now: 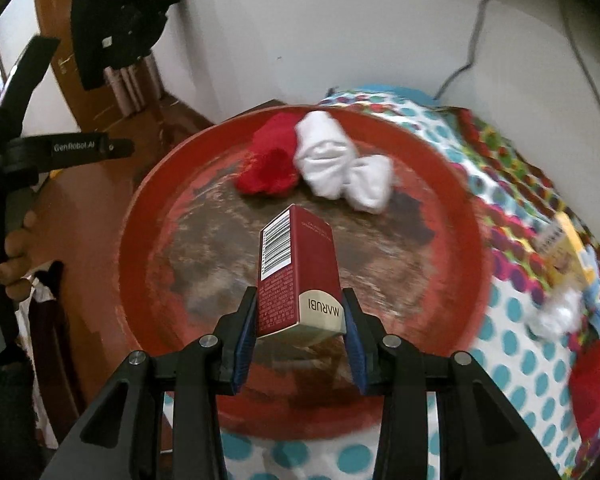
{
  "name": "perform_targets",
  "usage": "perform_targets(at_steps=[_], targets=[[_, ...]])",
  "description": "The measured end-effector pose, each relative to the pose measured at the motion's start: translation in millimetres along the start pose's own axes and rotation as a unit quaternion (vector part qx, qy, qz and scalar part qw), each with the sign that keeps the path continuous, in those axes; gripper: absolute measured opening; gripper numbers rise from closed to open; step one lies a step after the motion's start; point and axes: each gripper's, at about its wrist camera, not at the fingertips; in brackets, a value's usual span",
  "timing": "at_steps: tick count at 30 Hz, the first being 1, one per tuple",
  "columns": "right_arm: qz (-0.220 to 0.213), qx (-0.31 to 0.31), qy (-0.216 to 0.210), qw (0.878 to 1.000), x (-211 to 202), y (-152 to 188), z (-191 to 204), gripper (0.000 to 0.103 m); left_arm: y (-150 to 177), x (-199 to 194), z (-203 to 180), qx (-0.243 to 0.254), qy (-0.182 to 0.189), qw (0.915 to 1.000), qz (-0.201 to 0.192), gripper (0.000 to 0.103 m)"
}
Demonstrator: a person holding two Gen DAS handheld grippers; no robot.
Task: Organize objects
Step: 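Carry the dark red cigarette pack with the right gripper onto the tray and release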
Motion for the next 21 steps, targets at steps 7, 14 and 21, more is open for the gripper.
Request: perform_targets(at_steps=[7, 14, 21], targets=[[0.013, -0.027, -0.016, 0.999, 25, -14, 39, 0.037, 0, 5, 12, -0.016, 0.002, 0.9999, 0.006, 0.05], [0.027, -0.049, -0.023, 0.998, 47, -22, 68, 0.037, 0, 10, 17, -0.024, 0.009, 0.9996, 0.011, 0.05], [0.038, -0.06, -0.025, 0.997, 60, -23, 81, 0.037, 0, 11, 18, -0.026, 0.013, 0.9995, 0.015, 0.05]])
Point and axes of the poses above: each gripper's, at about its wrist camera, not at the fingertips, and x roughly the way its jaws point, z to its left, y to its underside, and after that the axes turned 5 degrees about x, right-handed
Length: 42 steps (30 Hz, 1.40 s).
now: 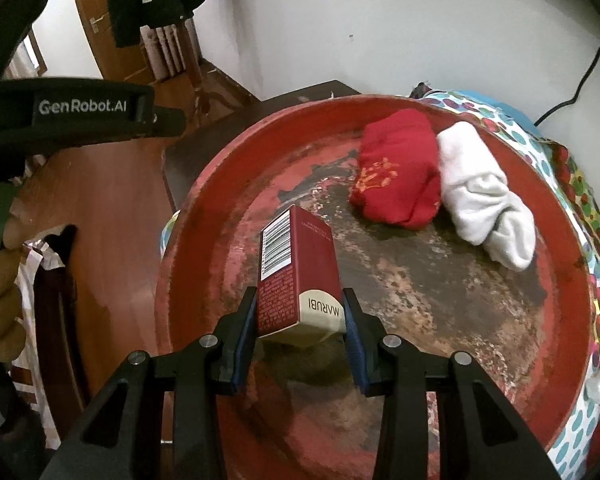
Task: Organize objects
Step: 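Carry the dark red cigarette pack with the right gripper onto the tray and release, then move both grippers back toward the remaining items on the cloth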
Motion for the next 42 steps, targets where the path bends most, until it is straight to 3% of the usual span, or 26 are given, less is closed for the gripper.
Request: perform_targets(at_steps=[10, 14, 25, 36, 42], targets=[[0.0, 0.0, 0.006, 1.0, -2, 2, 0, 0.039, 0, -1, -4, 0.003, 0.005, 1.0, -0.001, 0.05], [-0.007, 0.004, 0.007, 1.0, -10, 3, -2, 0.046, 0, -1, -5, 0.004, 0.006, 1.0, -0.002, 0.05], [-0.029, 0.027, 0.014, 0.999, -46, 20, -28, 0.048, 1, -3, -19, 0.023, 0.0, 0.9997, -0.005, 0.05], [-0.057, 0.098, 0.07, 0.991, -94, 63, -104, 0.05, 6, -16, -52, 0.067, 0.004, 0.9975, -0.019, 0.05], [-0.068, 0.186, 0.112, 0.974, -128, 105, -177, 0.052, 11, -29, -82, 0.104, 0.013, 0.994, -0.032, 0.05]])
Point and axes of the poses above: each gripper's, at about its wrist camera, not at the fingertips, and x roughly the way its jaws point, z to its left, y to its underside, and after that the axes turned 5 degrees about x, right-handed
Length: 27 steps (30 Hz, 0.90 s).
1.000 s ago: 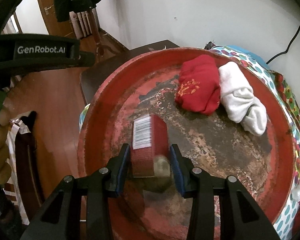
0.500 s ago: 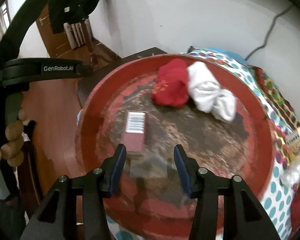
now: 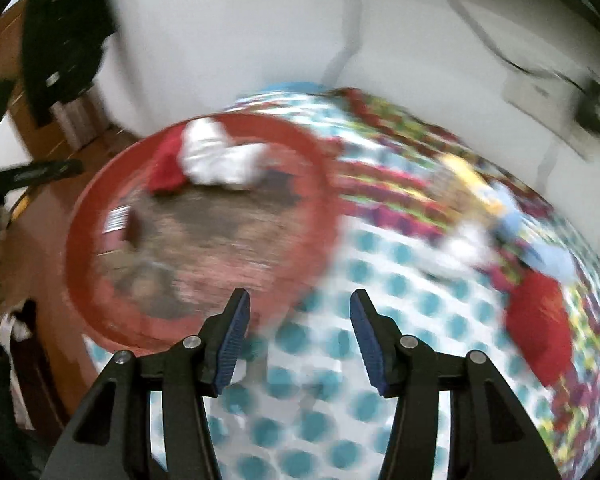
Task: Organize objects
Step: 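Move both grippers back toward the remaining items on the cloth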
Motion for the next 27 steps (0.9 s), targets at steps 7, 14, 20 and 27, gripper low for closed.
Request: perform_targets(at_steps=[7, 14, 20, 27], targets=[[-0.017, 0.071, 0.053, 0.996, -26, 14, -93, 0.056, 0, -14, -42, 0.052, 0.024, 0.9983, -0.006, 0.05], [-0.033, 0.082, 0.073, 0.993, -32, 20, -148, 0.064, 6, -30, -108, 0.129, 0.048, 0.9904, -0.01, 0.05], [-0.027, 0.062, 0.066, 0.995, -6, 17, -160, 0.07, 10, -40, -192, 0.219, 0.094, 0.9712, -0.005, 0.05], [-0.031, 0.044, 0.059, 0.997, 21, 20, -153, 0.067, 6, -34, -292, 0.307, 0.147, 0.9401, -0.006, 0.05]])
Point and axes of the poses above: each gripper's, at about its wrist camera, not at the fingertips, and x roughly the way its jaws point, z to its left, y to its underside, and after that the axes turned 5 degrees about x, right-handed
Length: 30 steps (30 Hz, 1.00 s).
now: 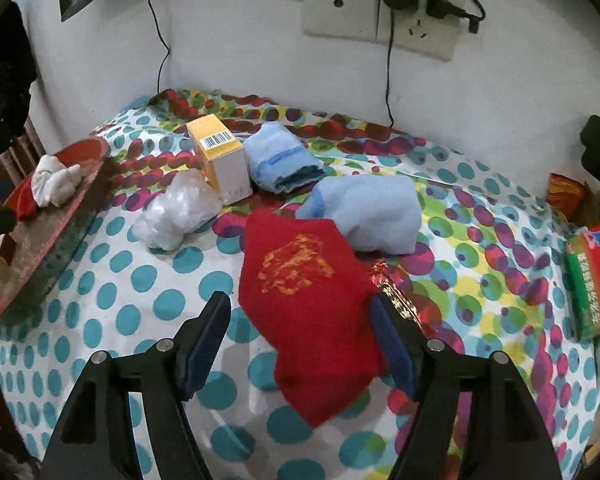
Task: Organize objects
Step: 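Move both grippers back toward the remaining items on the cloth, then grasp the red gold-printed pouch with the right gripper while the left gripper grasps the clear plastic bag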
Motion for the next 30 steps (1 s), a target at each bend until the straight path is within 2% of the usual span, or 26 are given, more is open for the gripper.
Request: perform_targets(at_steps=[2, 3, 4, 6, 11, 18, 20, 24, 26, 28, 30], targets=[[-0.003, 0.001, -0.009, 1.0, 4, 3, 1, 0.059, -10, 15, -10, 0.004, 0.02, 0.9997, 0.01, 0.05], [-0.002, -0.001, -0.01, 1.0, 5, 5, 2, 0.048, -17, 25, -15, 0.006, 0.027, 0.9995, 0.016, 0.05], [-0.005, -0.005, -0.004, 1.0, 4, 8, 3, 0.043, -22, 33, -20, 0.007, 0.03, 0.9993, 0.02, 0.05], [-0.011, -0.005, -0.014, 1.0, 1, 12, 3, 0.039, -34, 50, -32, 0.017, 0.033, 0.999, 0.027, 0.05], [-0.01, 0.015, -0.039, 0.999, -3, 17, -5, 0.037, -59, 78, -52, 0.031, 0.038, 0.9981, 0.038, 0.05], [0.001, 0.016, -0.04, 0.999, 0, 17, 0, 0.039, -70, 108, -65, 0.032, 0.033, 0.9971, 0.06, 0.05], [0.002, 0.016, -0.039, 0.999, 0, 17, 0, 0.039, -69, 115, -68, 0.025, 0.037, 0.9968, 0.067, 0.05], [0.003, 0.009, -0.031, 0.999, 2, 18, 3, 0.039, -60, 117, -63, -0.009, 0.055, 0.9971, 0.052, 0.05], [0.003, 0.011, -0.033, 0.999, 2, 18, 3, 0.039, -56, 117, -57, -0.025, 0.06, 0.9963, 0.056, 0.037], [0.003, 0.013, -0.035, 0.999, 2, 19, 2, 0.039, -54, 114, -53, -0.035, 0.065, 0.9953, 0.063, 0.037], [0.003, 0.011, -0.032, 0.999, 2, 20, 4, 0.039, -52, 106, -49, -0.033, 0.052, 0.9965, 0.057, 0.037]])
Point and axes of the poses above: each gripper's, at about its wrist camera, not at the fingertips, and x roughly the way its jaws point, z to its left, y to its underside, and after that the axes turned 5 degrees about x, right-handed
